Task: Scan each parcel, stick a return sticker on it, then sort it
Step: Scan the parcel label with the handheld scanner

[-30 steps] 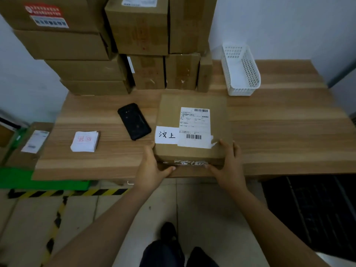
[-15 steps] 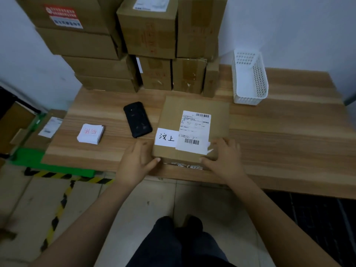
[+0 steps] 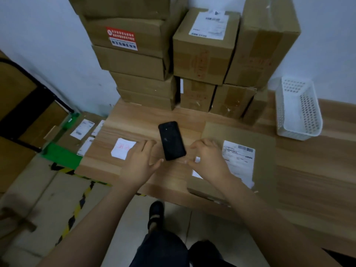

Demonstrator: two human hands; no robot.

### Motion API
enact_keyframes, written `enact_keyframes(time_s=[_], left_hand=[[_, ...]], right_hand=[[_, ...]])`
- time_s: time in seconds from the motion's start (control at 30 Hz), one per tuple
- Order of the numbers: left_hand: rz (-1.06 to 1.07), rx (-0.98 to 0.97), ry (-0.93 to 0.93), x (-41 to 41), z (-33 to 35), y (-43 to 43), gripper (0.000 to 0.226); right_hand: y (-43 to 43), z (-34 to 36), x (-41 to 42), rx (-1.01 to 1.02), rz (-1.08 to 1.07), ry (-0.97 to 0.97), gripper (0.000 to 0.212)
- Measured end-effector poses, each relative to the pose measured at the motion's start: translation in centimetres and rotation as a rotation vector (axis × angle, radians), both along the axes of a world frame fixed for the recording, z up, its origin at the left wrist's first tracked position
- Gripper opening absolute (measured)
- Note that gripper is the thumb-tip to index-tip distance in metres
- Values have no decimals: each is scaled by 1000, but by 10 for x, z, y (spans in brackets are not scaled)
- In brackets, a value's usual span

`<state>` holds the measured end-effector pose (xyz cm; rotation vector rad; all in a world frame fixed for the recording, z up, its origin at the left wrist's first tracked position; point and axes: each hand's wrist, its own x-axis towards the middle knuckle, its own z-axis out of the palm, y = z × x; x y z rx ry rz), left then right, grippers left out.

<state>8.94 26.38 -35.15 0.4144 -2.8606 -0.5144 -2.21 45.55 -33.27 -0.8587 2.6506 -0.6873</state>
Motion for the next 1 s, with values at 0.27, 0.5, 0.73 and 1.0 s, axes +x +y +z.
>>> enact_keyframes(time_s=[0.27,0.5,0.73,1.0], left_hand=[[-206,-121,-164,-56,-29,-98,50],[-369,-97,-279,-75,-65,-136,51],[-433,-66,-240,-81,-70,-145,53],[-492,-149,-71,-110,-22,-120,50]], right_hand=[[-94,-35,-24,47,-169,-101,58],[-145,-81,-26,280,-413,-185,87],[-156,-80,-31,230,-583,-245,82],[-132,-28,-42,77,-630,-34,73]])
